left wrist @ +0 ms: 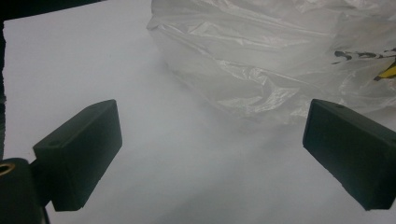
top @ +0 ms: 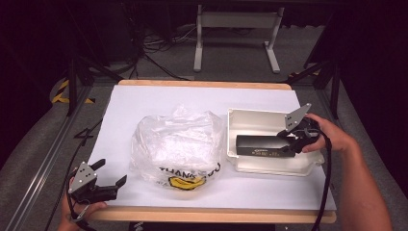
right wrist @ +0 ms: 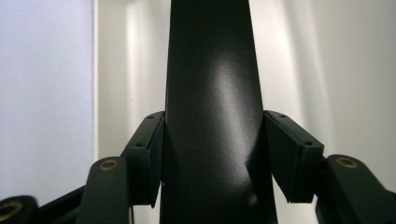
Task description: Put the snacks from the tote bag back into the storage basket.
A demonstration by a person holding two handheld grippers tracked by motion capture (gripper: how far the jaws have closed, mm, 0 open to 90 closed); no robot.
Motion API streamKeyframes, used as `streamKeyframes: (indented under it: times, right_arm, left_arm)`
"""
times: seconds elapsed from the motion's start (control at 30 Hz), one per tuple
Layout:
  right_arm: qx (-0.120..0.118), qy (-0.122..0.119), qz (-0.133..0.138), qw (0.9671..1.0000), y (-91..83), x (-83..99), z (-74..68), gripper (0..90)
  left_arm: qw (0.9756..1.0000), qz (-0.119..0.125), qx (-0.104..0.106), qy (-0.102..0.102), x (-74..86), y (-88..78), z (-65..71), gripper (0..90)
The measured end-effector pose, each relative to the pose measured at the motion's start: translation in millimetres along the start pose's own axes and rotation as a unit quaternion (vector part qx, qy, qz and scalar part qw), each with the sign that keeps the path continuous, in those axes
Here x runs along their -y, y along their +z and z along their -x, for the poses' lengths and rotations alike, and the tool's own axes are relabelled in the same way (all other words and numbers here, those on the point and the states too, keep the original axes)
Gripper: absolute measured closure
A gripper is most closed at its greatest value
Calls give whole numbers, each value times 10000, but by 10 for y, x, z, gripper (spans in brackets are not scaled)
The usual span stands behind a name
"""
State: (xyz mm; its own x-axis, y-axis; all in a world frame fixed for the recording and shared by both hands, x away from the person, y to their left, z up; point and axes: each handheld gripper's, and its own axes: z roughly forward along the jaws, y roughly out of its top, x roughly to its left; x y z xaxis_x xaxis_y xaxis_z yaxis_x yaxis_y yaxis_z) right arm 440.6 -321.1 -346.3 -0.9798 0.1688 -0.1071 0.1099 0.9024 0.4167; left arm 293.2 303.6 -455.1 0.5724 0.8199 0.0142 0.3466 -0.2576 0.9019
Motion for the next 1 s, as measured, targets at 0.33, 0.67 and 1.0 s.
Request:
streamKeyframes:
  times: [0.33, 0.67, 1.0]
  right_arm:
    - [196, 70, -268, 9994, 17, 24, 27, 423]
    - [200, 110, -414, 9989, 35, 28, 32, 420]
    - [237, 203, -489, 9983, 63, 40, 35, 424]
  left_arm:
    - [10000, -18, -4, 14, 1, 11, -1, 55]
    - [10000, 0, 9, 33, -4, 7, 2, 55]
    - [10000, 51, 33, 27, -4, -15, 5, 55]
